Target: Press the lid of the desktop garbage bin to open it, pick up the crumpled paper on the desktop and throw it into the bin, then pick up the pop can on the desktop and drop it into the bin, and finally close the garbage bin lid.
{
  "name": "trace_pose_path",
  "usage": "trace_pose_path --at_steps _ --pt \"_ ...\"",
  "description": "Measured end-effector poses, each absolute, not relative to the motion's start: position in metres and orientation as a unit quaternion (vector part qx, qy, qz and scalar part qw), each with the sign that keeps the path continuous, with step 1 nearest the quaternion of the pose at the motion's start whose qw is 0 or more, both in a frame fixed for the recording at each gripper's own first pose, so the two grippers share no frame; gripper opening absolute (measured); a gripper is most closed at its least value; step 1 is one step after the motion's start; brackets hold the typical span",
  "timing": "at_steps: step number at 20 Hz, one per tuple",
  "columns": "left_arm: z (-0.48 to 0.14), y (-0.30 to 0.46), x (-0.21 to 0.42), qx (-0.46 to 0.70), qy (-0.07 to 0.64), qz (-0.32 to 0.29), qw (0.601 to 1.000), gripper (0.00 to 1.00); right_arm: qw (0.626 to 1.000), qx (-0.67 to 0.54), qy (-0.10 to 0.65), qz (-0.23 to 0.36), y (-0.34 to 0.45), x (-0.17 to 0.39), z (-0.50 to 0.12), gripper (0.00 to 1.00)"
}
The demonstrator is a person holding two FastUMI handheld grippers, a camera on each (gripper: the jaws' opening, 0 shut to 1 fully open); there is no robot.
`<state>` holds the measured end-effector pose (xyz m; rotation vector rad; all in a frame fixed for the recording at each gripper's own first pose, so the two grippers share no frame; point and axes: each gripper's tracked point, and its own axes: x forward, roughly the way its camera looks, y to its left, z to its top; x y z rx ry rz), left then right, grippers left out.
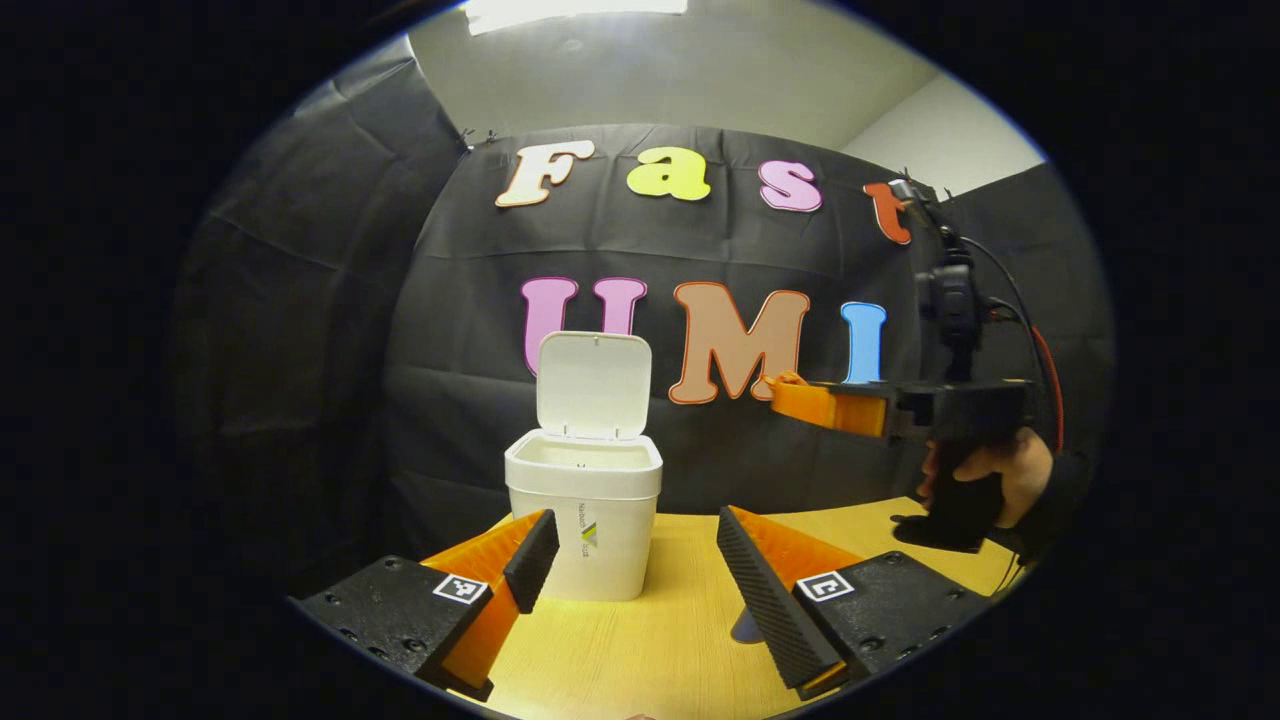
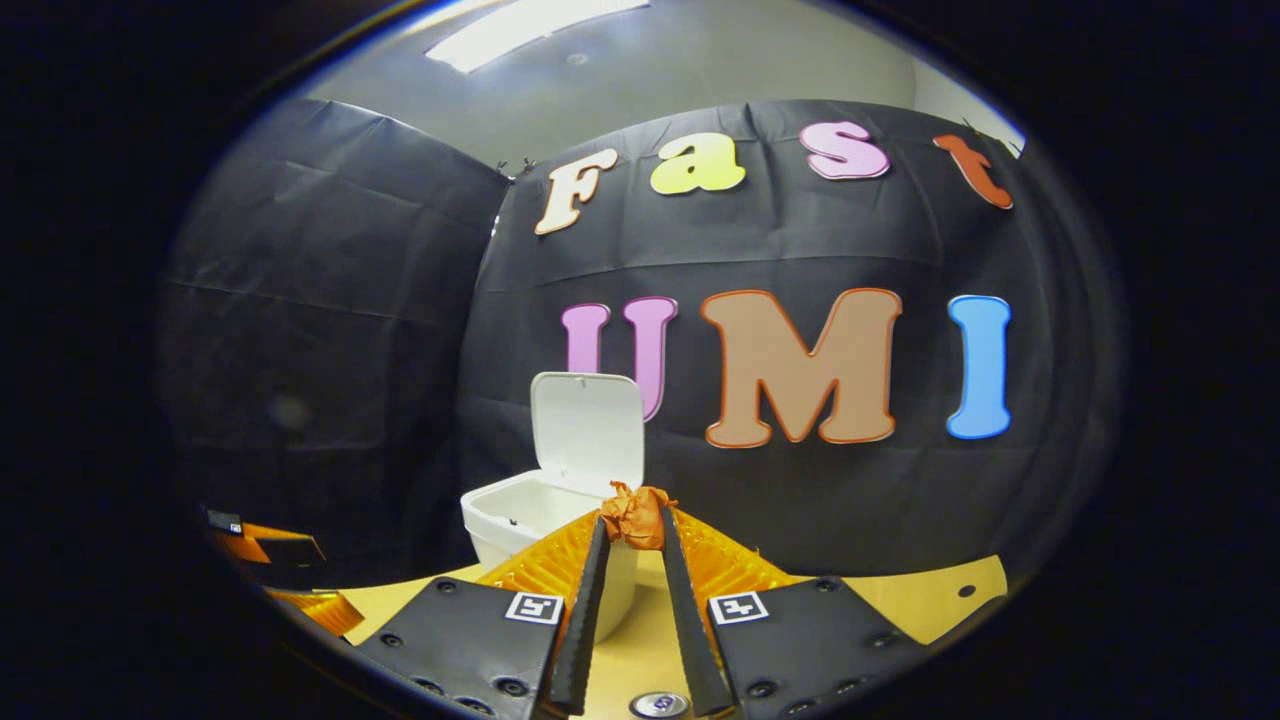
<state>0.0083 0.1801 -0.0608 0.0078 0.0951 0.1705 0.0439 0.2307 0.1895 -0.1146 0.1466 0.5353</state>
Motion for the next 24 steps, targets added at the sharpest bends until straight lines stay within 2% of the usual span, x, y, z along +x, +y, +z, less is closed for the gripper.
trace_pose_path --at_steps 1,2,6,11,17,18,20,21,22,24 --pt "-0.062 0.184 0.006 0.005 0.049 0.087 0.995 0.94 0.958 -0.056 0.073 0.271 0.247 0.052 0.188 0.41" --pt "-0.063 0.188 0.004 0.006 0.051 0.089 0.995 0.93 0.956 -0.055 0.076 0.277 0.262 0.059 0.186 0.39" --pt "-0.069 0.206 -0.003 0.005 0.058 0.098 0.993 0.93 0.951 -0.057 0.094 0.288 0.305 0.080 0.165 0.41" --pt "-0.077 0.229 -0.012 0.003 0.068 0.112 0.991 0.93 0.948 -0.074 0.123 0.284 0.346 0.113 0.129 0.39" --pt "-0.083 0.249 -0.014 0.002 0.072 0.127 0.989 0.93 0.945 -0.094 0.156 0.271 0.371 0.140 0.087 0.41" --pt "-0.084 0.253 -0.015 0.001 0.072 0.129 0.989 0.93 0.945 -0.098 0.160 0.267 0.372 0.143 0.082 0.36" --pt "-0.086 0.254 -0.013 -0.002 0.073 0.128 0.989 0.93 0.944 -0.104 0.171 0.262 0.371 0.145 0.073 0.52" --pt "-0.087 0.254 -0.012 -0.003 0.073 0.127 0.989 0.93 0.945 -0.097 0.170 0.262 0.371 0.146 0.073 0.52" --pt "-0.087 0.253 -0.010 -0.003 0.073 0.126 0.989 0.93 0.946 -0.096 0.171 0.258 0.371 0.146 0.073 0.58" --pt "-0.089 0.251 -0.007 -0.004 0.073 0.122 0.990 0.93 0.946 -0.093 0.171 0.258 0.369 0.146 0.076 0.76"
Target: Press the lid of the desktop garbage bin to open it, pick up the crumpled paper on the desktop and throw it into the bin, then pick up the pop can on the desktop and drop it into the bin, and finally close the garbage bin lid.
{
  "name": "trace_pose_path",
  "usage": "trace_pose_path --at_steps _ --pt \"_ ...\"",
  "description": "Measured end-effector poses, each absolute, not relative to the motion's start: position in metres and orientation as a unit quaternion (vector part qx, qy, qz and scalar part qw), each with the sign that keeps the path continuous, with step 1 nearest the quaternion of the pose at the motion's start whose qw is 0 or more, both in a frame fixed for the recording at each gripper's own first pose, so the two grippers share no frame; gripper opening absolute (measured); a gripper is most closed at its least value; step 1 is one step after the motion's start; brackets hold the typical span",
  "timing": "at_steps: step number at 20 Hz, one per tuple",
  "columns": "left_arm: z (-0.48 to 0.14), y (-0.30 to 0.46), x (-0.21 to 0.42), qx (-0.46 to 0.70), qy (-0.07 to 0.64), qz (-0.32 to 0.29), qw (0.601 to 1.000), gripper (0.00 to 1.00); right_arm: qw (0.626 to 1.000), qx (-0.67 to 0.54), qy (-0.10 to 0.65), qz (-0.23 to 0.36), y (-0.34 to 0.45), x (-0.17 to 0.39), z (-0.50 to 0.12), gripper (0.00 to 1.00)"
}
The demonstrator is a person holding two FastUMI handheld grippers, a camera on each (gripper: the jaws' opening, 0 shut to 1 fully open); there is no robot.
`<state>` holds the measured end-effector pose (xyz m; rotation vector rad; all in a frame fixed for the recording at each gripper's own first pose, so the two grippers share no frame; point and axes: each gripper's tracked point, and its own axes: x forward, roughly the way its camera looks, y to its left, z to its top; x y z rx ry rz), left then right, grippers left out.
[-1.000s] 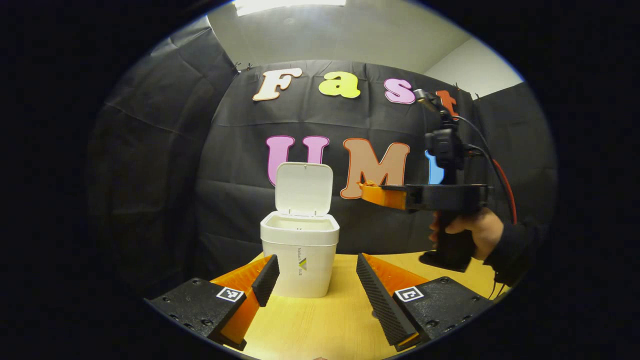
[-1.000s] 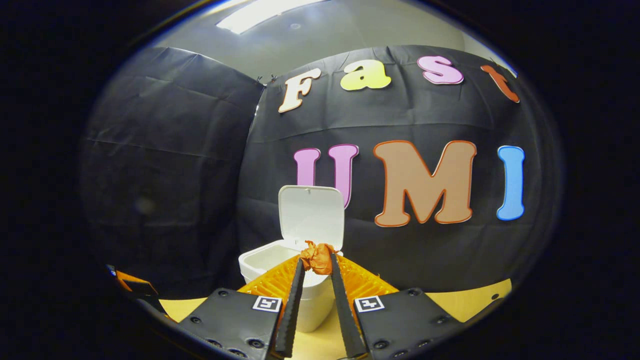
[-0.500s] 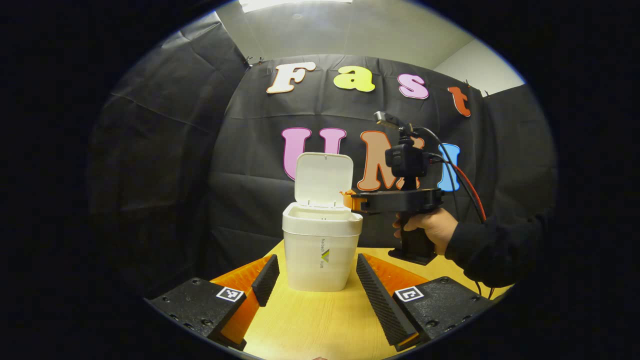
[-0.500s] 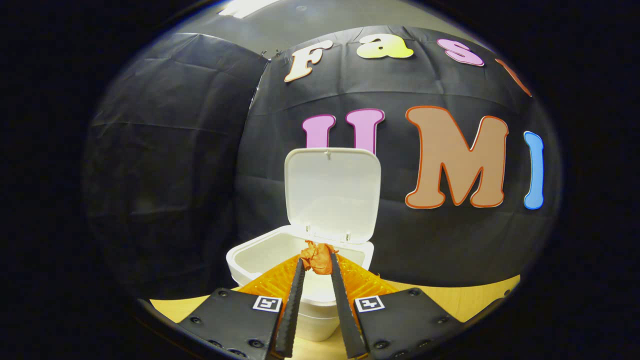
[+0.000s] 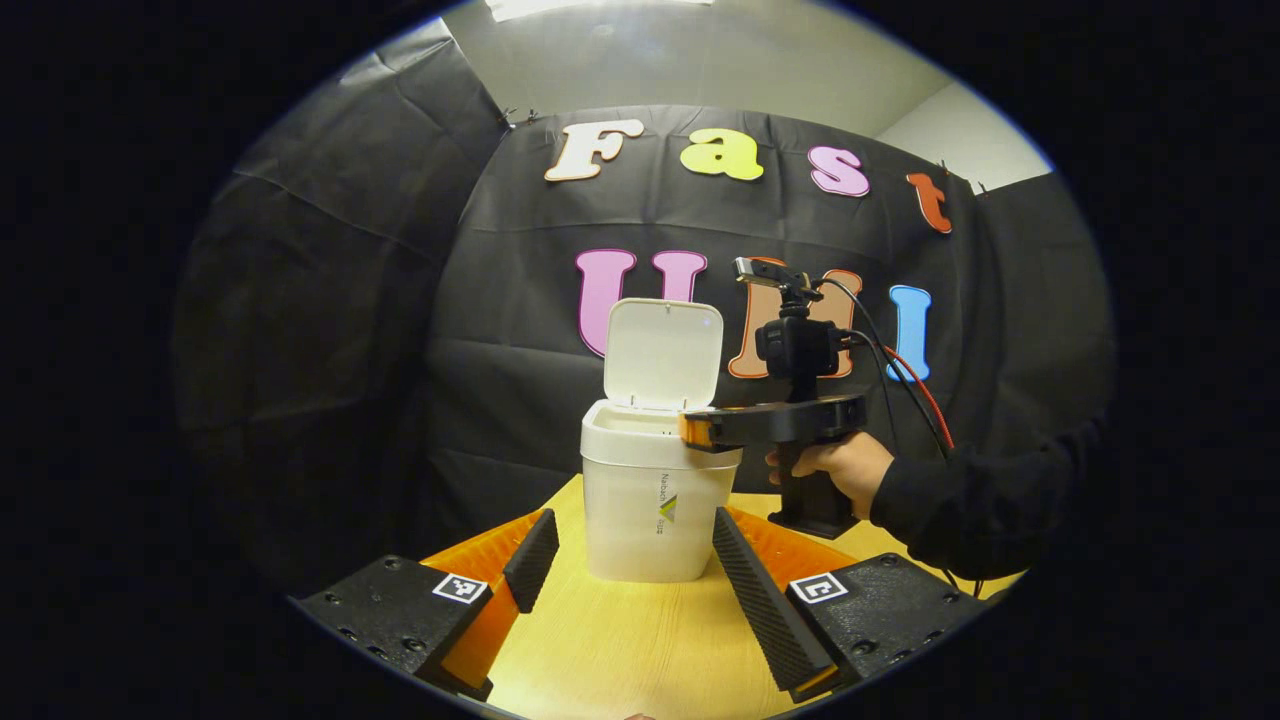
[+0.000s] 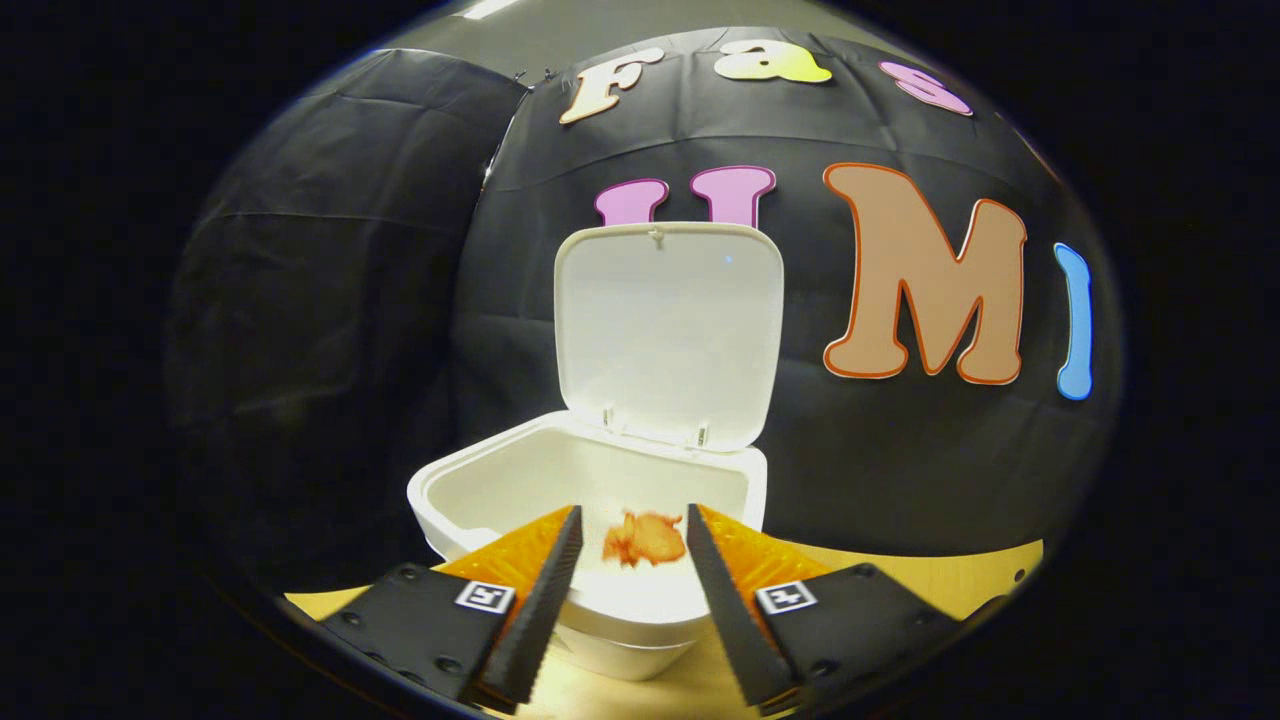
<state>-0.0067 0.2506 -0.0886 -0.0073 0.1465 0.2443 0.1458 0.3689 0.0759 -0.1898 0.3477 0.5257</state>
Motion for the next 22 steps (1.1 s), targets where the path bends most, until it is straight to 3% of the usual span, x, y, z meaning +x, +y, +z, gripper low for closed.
trace_pose_path --at_steps 2,8,9,10,12,16,22 --pt "-0.087 0.245 -0.005 -0.005 0.070 0.116 0.991 0.93 0.946 -0.093 0.166 0.263 0.366 0.141 0.083 0.97" --pt "-0.093 0.212 0.013 -0.010 0.065 0.083 0.994 0.94 0.963 -0.083 0.072 0.248 0.315 0.109 0.155 0.96" --pt "-0.095 0.205 0.016 -0.011 0.066 0.078 0.995 0.93 0.966 -0.081 0.059 0.240 0.300 0.102 0.166 0.92" --pt "-0.097 0.199 0.020 -0.012 0.067 0.072 0.995 0.94 0.968 -0.077 0.049 0.232 0.285 0.097 0.175 1.00" --pt "-0.098 0.182 0.027 -0.016 0.065 0.057 0.996 0.94 0.974 -0.066 0.041 0.213 0.251 0.084 0.189 0.96" --pt "-0.107 0.148 0.043 -0.011 0.068 0.026 0.997 0.93 0.985 -0.043 0.026 0.162 0.172 0.061 0.215 1.00" --pt "-0.117 0.093 0.067 -0.006 0.069 -0.020 0.997 0.94 0.996 -0.038 0.016 0.075 0.054 0.026 0.232 0.96"
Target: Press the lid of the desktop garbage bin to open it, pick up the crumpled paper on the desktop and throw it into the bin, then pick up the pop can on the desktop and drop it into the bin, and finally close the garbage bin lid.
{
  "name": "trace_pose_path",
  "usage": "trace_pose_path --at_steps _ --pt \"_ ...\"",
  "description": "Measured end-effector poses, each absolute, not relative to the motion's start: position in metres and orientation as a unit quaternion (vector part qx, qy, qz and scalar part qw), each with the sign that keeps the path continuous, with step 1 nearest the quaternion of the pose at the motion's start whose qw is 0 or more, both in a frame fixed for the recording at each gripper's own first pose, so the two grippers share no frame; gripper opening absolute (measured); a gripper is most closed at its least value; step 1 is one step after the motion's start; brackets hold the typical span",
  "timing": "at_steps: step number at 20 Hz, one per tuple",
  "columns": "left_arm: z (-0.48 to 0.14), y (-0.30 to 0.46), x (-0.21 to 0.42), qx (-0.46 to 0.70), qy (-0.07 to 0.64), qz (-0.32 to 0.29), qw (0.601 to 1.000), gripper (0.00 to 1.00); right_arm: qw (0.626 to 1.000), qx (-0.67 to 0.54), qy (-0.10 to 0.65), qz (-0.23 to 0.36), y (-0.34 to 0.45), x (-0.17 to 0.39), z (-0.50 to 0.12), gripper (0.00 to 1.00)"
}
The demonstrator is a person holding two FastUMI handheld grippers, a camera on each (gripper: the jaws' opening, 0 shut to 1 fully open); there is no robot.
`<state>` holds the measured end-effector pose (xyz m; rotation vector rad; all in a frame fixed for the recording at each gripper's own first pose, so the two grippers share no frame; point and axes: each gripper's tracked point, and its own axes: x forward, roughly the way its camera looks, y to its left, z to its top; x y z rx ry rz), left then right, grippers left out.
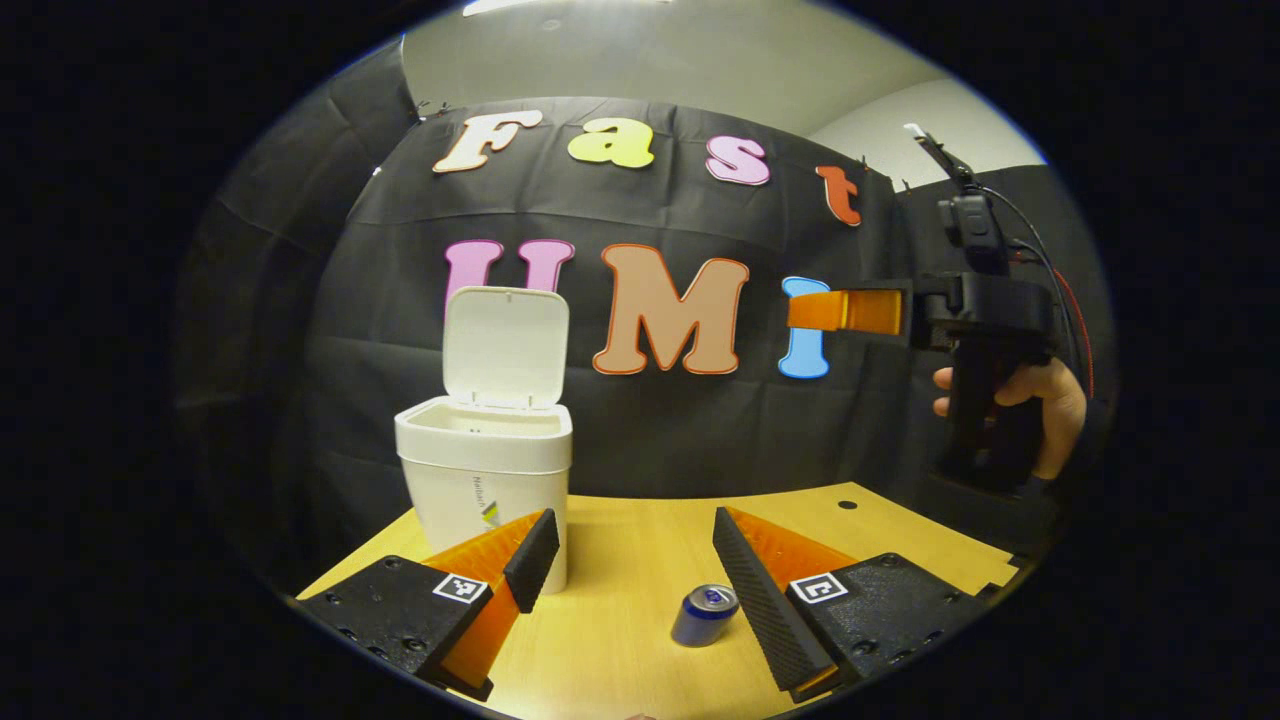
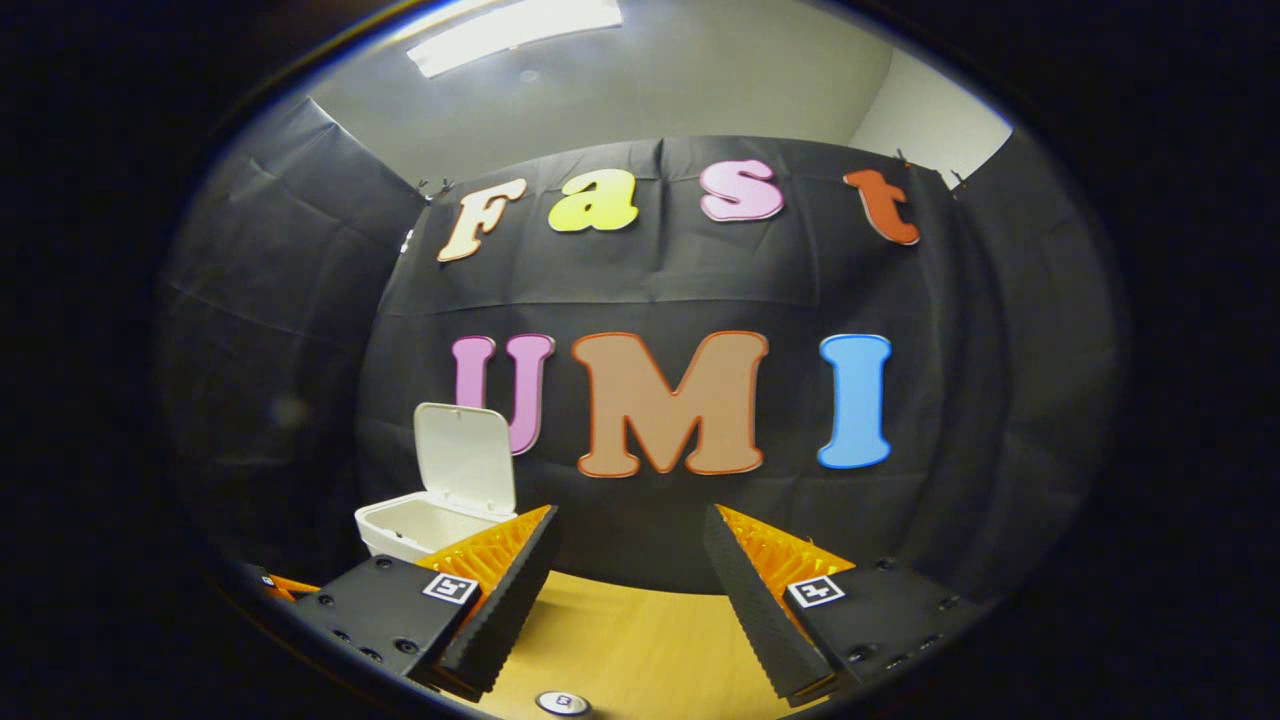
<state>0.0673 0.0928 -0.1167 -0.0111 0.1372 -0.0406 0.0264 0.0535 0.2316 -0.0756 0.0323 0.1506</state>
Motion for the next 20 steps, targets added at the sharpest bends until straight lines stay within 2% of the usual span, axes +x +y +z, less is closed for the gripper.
trace_pose_path --at_steps 10,20 --pt "-0.198 0.025 0.095 0.009 0.106 -0.056 0.993 0.94 0.998 -0.013 0.044 -0.050 -0.103 -0.037 0.217 0.96" --pt "-0.305 0.019 0.120 0.031 0.204 -0.038 0.978 0.94 0.992 -0.005 0.077 -0.095 -0.156 -0.076 0.192 0.96"
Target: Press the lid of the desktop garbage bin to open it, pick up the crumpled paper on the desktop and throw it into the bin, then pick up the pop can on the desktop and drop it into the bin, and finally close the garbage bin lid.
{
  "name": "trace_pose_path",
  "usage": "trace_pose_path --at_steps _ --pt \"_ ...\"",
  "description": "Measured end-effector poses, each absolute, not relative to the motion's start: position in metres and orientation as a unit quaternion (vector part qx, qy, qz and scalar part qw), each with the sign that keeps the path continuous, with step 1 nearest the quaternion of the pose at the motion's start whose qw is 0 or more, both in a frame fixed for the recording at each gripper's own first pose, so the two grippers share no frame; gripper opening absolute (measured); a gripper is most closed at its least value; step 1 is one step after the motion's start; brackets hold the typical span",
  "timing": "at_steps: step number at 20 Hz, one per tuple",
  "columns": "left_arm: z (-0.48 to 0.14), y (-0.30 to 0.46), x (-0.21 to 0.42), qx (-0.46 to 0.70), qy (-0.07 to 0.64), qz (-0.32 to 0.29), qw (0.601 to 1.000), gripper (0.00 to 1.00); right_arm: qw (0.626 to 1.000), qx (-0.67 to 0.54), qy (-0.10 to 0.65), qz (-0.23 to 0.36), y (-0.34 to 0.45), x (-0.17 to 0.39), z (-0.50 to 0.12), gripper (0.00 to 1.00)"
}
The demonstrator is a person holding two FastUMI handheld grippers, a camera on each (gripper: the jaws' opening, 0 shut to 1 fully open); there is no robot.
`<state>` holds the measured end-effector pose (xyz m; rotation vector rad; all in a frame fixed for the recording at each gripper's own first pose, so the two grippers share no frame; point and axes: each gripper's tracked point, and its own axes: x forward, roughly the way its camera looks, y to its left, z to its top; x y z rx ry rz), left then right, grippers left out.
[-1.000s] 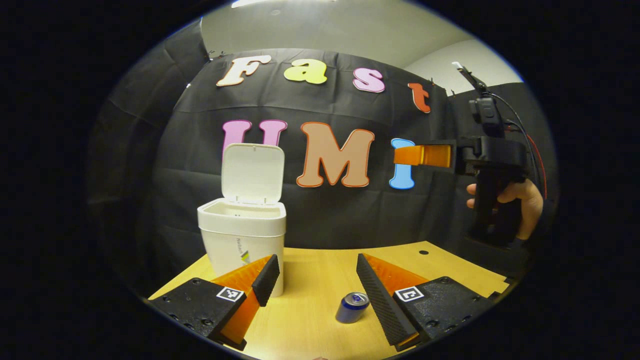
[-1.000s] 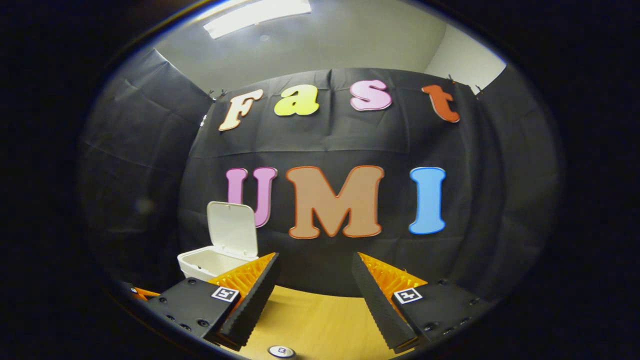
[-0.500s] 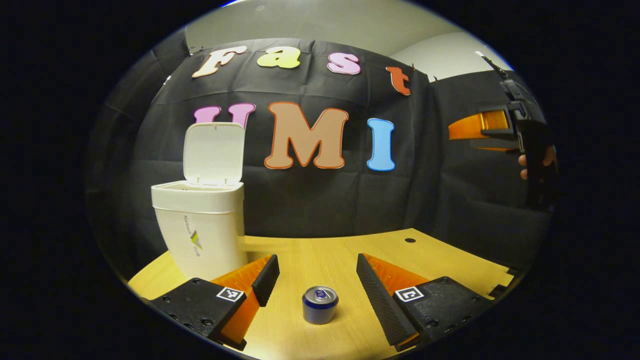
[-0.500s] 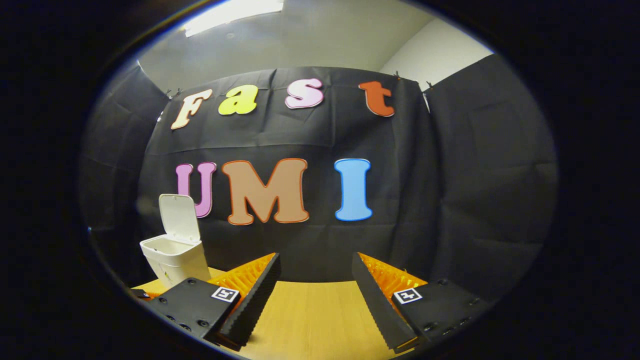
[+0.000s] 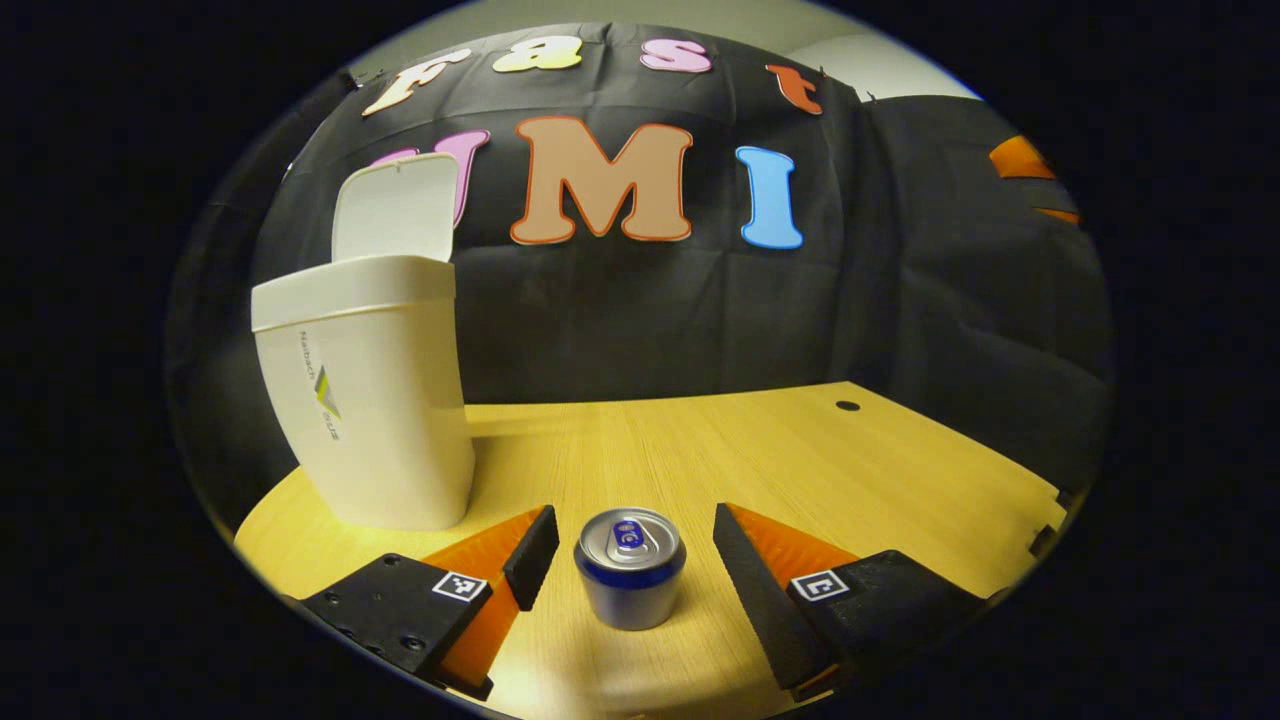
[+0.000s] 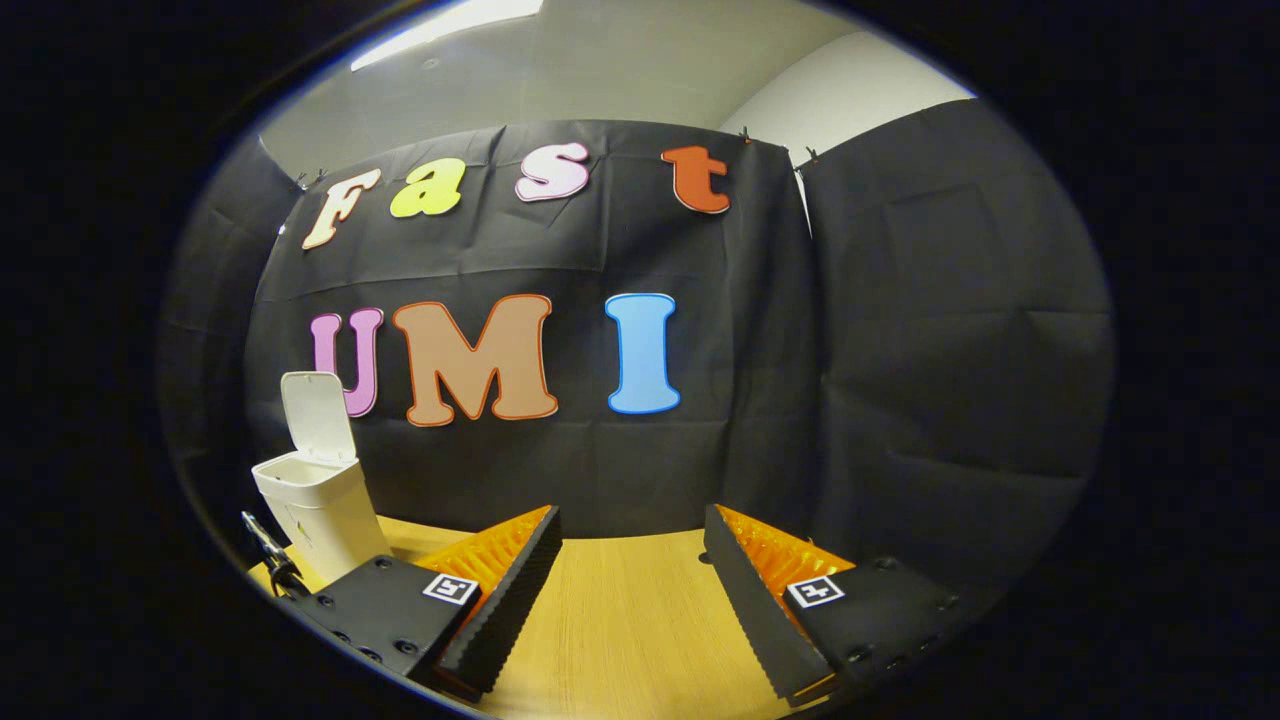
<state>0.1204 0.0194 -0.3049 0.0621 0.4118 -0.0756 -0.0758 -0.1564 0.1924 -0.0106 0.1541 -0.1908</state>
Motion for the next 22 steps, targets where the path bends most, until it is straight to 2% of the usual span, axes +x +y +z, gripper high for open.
trace_pose_path --at_steps 8,9,11,12,16,17,19,22 --pt "-0.357 0.023 0.125 0.034 0.265 -0.021 0.963 0.95 0.991 -0.016 0.095 -0.093 -0.157 -0.089 0.177 0.96" --pt "-0.358 0.024 0.124 0.031 0.270 -0.020 0.962 0.92 0.991 -0.018 0.097 -0.092 -0.156 -0.091 0.176 0.96" --pt "-0.352 0.024 0.125 0.026 0.266 -0.023 0.963 0.77 0.991 -0.020 0.099 -0.090 -0.152 -0.093 0.174 0.96" --pt "-0.349 0.024 0.124 0.025 0.267 -0.024 0.963 0.76 0.991 -0.020 0.100 -0.089 -0.151 -0.092 0.173 0.96" --pt "-0.312 0.023 0.129 0.026 0.236 -0.034 0.971 0.74 0.992 -0.016 0.098 -0.084 -0.148 -0.093 0.170 0.96" --pt "-0.299 0.024 0.130 0.025 0.228 -0.035 0.973 0.73 0.992 -0.015 0.096 -0.082 -0.147 -0.092 0.171 1.00" --pt "-0.274 0.028 0.136 0.021 0.213 -0.032 0.976 0.73 0.993 -0.011 0.091 -0.079 -0.143 -0.091 0.173 0.96" --pt "-0.225 0.036 0.147 0.017 0.177 -0.024 0.984 0.73 0.993 -0.006 0.090 -0.072 -0.137 -0.089 0.173 0.96"
